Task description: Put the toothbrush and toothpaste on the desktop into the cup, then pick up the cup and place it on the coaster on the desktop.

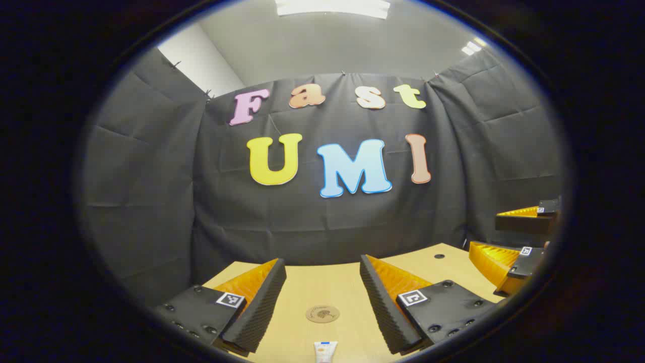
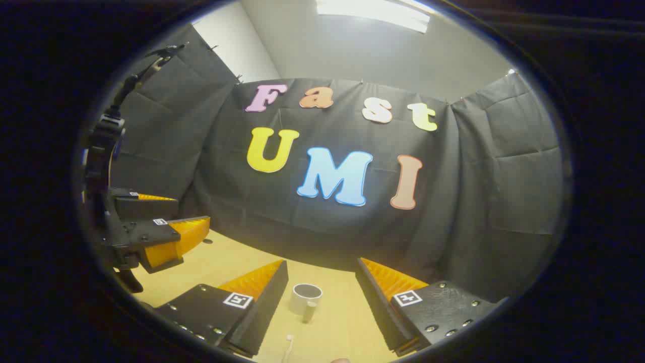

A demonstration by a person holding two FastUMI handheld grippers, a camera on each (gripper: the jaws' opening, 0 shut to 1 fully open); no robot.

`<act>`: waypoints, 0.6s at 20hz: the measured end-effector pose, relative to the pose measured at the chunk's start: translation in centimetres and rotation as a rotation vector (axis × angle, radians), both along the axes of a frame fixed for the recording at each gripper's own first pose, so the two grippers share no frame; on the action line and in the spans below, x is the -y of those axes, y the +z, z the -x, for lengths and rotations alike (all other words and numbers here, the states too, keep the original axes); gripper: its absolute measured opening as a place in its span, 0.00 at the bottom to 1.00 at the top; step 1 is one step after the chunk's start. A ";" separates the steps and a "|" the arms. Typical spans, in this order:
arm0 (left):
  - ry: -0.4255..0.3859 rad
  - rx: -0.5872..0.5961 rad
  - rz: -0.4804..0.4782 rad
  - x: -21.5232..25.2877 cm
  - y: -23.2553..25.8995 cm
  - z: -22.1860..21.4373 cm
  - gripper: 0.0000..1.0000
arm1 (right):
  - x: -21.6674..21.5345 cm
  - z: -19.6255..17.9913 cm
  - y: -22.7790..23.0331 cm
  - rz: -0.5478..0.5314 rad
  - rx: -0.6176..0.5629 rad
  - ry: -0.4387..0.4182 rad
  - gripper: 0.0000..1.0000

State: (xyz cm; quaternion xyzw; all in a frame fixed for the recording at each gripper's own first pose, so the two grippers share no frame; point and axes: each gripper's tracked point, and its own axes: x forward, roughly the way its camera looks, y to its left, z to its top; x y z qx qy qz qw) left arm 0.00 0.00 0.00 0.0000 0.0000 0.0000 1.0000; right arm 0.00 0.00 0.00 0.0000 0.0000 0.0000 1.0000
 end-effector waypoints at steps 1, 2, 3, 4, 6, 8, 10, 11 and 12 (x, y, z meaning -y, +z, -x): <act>0.002 -0.011 0.002 0.1 -0.4 0.0 0.94 | 0.0 0.1 -0.3 -0.003 -0.010 0.006 0.86; 0.004 -0.019 0.007 0.1 -0.6 0.1 0.94 | 0.0 0.1 -0.4 -0.008 -0.016 0.011 0.86; 0.003 -0.028 0.011 0.3 -0.8 0.1 0.94 | 0.1 0.1 -0.5 -0.015 -0.022 0.013 0.86; 0.006 -0.033 0.017 0.4 -0.9 0.1 0.94 | 0.2 0.0 -0.6 -0.025 -0.030 0.015 0.86; -0.001 -0.038 0.024 0.8 -0.9 -0.2 0.95 | 0.0 -0.1 -1.0 -0.046 -0.047 0.028 0.86; -0.003 -0.034 0.025 0.9 -0.9 -0.2 0.94 | 0.0 -0.2 -1.6 -0.050 -0.083 0.042 0.86; -0.012 -0.015 0.052 1.2 -0.5 -0.2 0.94 | -0.1 -0.3 -2.1 -0.042 -0.104 0.065 0.86; -0.003 -0.007 0.049 0.7 -0.4 -0.3 0.95 | 0.0 -0.3 -2.2 -0.034 -0.104 0.072 0.86; 0.010 -0.003 0.038 0.3 -0.4 -0.4 0.94 | -0.1 -0.4 -2.2 -0.021 -0.105 0.075 0.86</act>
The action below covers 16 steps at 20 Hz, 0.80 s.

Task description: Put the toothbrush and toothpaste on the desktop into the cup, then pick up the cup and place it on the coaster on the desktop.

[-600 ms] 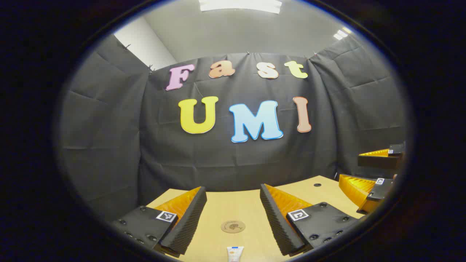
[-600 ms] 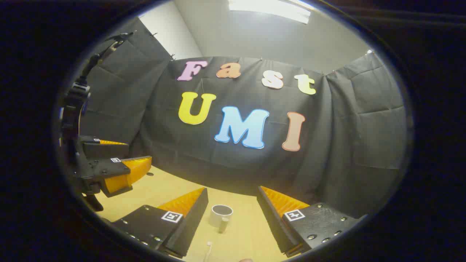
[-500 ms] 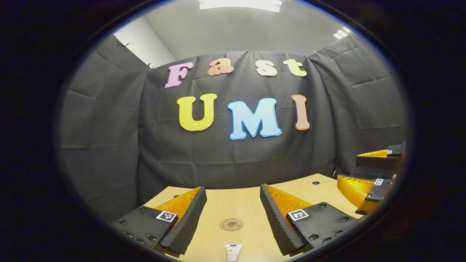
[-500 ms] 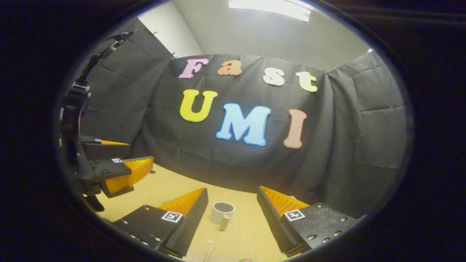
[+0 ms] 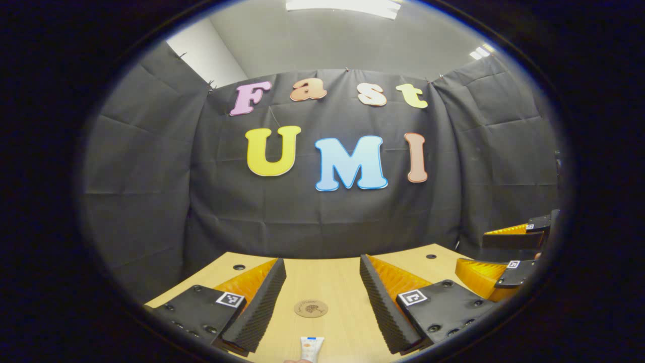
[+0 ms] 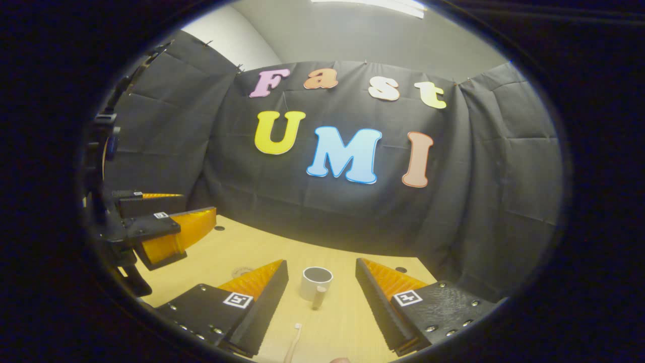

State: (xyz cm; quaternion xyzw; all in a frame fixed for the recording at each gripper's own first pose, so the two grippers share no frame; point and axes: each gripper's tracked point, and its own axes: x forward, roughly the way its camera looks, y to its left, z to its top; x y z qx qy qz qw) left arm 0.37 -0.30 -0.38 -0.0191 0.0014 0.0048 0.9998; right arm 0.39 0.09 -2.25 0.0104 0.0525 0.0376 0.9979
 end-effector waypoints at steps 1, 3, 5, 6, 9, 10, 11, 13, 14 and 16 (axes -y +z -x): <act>0.009 -0.009 -0.011 -0.4 -0.2 -0.2 0.95 | -0.2 -0.1 -0.3 0.013 -0.002 0.008 0.86; -0.004 -0.007 -0.002 -0.4 -0.4 -0.7 0.94 | -0.3 -0.2 -0.6 0.012 -0.008 0.000 0.86; -0.040 -0.022 0.000 0.1 -0.6 -1.0 0.96 | -0.3 -0.3 -1.1 -0.009 -0.035 -0.034 0.86; -0.054 -0.032 -0.012 0.2 -1.0 -1.2 0.95 | -0.1 -0.2 -1.3 -0.029 -0.046 -0.052 0.86; -0.081 -0.081 -0.042 0.4 -2.3 -1.5 0.96 | 0.2 -0.2 -3.1 -0.079 -0.139 -0.113 0.86; -0.095 -0.102 -0.039 0.8 -2.9 -1.5 0.95 | 0.3 -0.2 -3.5 -0.091 -0.160 -0.128 0.86; -0.106 -0.127 -0.035 0.9 -3.7 -1.6 0.95 | 0.5 -0.1 -4.0 -0.096 -0.185 -0.144 0.86; -0.113 -0.182 -0.032 0.7 -5.4 -1.6 0.95 | 0.7 -0.2 -5.6 -0.104 -0.239 -0.154 0.86; -0.116 -0.208 -0.027 0.6 -6.2 -1.7 0.95 | 0.6 -0.1 -6.4 -0.111 -0.267 -0.151 0.86; -0.115 -0.271 -0.019 0.3 -8.0 -1.9 0.95 | 0.1 -0.1 -8.0 -0.134 -0.330 -0.138 0.86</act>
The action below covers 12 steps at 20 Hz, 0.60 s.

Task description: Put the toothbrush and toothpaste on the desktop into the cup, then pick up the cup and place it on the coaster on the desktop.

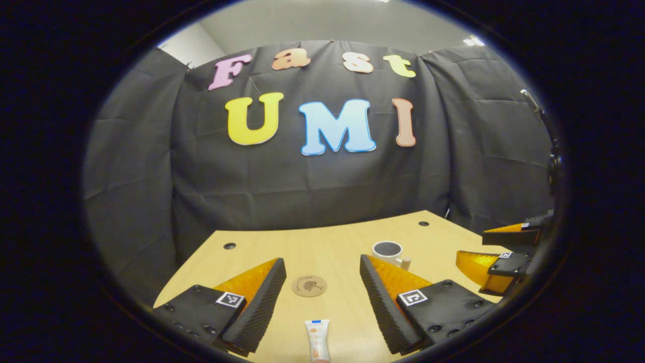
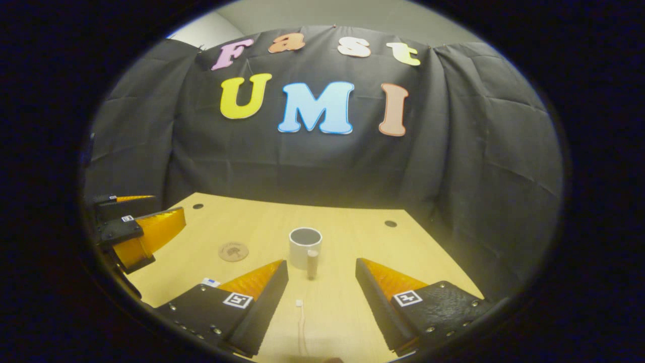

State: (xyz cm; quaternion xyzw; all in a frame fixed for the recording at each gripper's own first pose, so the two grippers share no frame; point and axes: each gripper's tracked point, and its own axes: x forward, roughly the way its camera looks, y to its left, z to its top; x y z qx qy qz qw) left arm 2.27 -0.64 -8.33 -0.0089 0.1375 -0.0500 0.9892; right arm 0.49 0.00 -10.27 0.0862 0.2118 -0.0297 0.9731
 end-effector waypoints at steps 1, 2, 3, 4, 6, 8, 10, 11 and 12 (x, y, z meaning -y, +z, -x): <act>0.000 -0.033 0.001 -0.2 -0.8 -0.1 0.94 | -0.3 0.1 -0.8 -0.016 -0.029 0.008 0.86; -0.003 -0.066 0.004 -0.2 -1.9 -0.1 0.95 | -0.7 0.1 -1.7 -0.029 -0.060 0.016 0.86; 0.000 -0.102 0.005 -0.4 -2.9 -0.2 0.95 | -0.9 0.0 -2.4 -0.040 -0.089 0.022 0.86; 0.003 -0.139 0.006 -0.6 -4.1 0.0 0.94 | -1.2 0.0 -3.3 -0.050 -0.117 0.028 0.86; 0.015 -0.202 0.011 -1.2 -6.0 0.0 0.95 | -2.2 0.0 -4.6 -0.065 -0.170 0.052 0.86; 0.025 -0.252 0.009 -1.9 -7.5 0.0 0.95 | -2.9 -0.1 -5.8 -0.068 -0.212 0.077 0.86; 0.032 -0.310 0.001 -2.5 -9.0 -0.2 0.95 | -3.5 -0.1 -6.5 -0.065 -0.251 0.102 0.86; 0.034 -0.340 0.006 -2.8 -9.8 -0.2 0.95 | -3.8 0.0 -6.8 -0.066 -0.271 0.111 0.86; 0.039 -0.379 0.006 -3.0 -10.9 0.0 0.95 | -3.9 -0.1 -7.3 -0.066 -0.292 0.120 0.86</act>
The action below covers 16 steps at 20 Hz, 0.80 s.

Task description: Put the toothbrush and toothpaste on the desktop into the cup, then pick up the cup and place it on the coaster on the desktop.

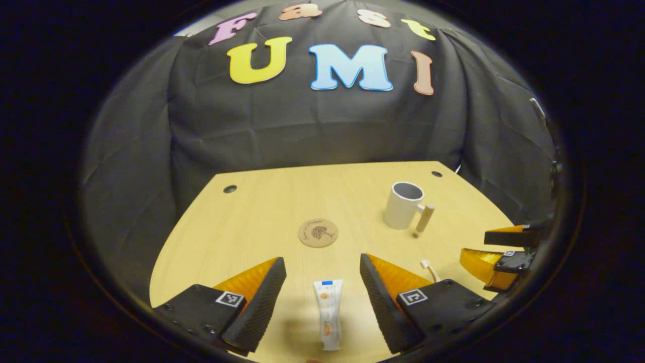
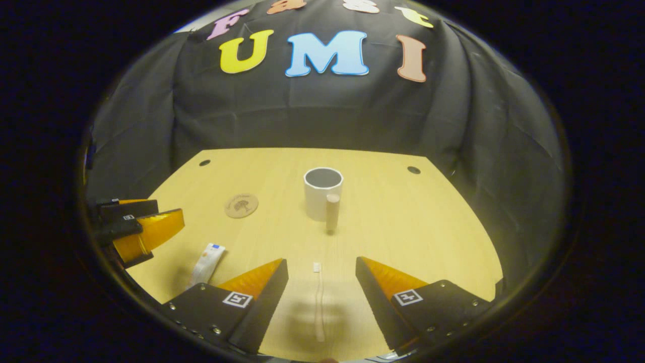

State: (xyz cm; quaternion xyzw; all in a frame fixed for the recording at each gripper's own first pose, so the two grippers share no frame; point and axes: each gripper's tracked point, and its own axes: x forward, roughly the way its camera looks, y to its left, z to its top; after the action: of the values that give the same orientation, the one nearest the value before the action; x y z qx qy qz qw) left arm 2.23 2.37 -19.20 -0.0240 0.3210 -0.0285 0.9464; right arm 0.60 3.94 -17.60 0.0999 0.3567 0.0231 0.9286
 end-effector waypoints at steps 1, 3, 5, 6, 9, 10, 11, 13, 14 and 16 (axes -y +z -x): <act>0.002 -0.033 0.002 -0.3 -0.8 0.0 0.95 | -0.3 -0.2 -0.4 -0.006 -0.020 0.009 0.86; 0.005 -0.102 0.012 -0.4 -2.3 0.4 0.94 | -1.2 0.6 -1.6 -0.026 -0.067 0.024 0.86; 0.006 -0.191 0.035 -0.5 -4.1 1.2 0.95 | -1.7 1.0 -2.5 -0.040 -0.121 0.042 0.86; 0.006 -0.243 0.040 -0.5 -5.2 1.7 0.95 | -2.1 1.3 -3.2 -0.043 -0.149 0.049 0.86; 0.007 -0.387 0.035 -0.5 -8.1 3.1 0.97 | -2.9 2.6 -5.5 -0.046 -0.274 0.091 0.86; -0.004 -0.415 0.036 -0.3 -8.6 3.3 0.99 | -3.0 3.0 -6.1 -0.046 -0.316 0.101 0.87; -0.007 -0.444 0.037 -0.2 -9.3 3.5 0.97 | -3.0 3.2 -6.8 -0.044 -0.346 0.105 0.88; -0.017 -0.512 0.048 0.1 -11.1 4.0 0.97 | -3.4 3.9 -8.1 -0.045 -0.406 0.119 0.89; -0.022 -0.547 0.052 0.5 -11.8 4.2 0.97 | -3.5 4.2 -8.8 -0.046 -0.434 0.125 0.89; -0.021 -0.593 0.057 0.5 -12.8 4.6 0.97 | -3.8 4.5 -9.6 -0.061 -0.471 0.133 0.89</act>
State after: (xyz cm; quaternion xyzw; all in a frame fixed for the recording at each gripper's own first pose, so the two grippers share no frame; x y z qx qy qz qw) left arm -2.39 1.82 -31.99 -0.0544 0.5828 -0.0389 0.8098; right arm -3.86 7.75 -27.20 0.1069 0.5682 0.0710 0.8128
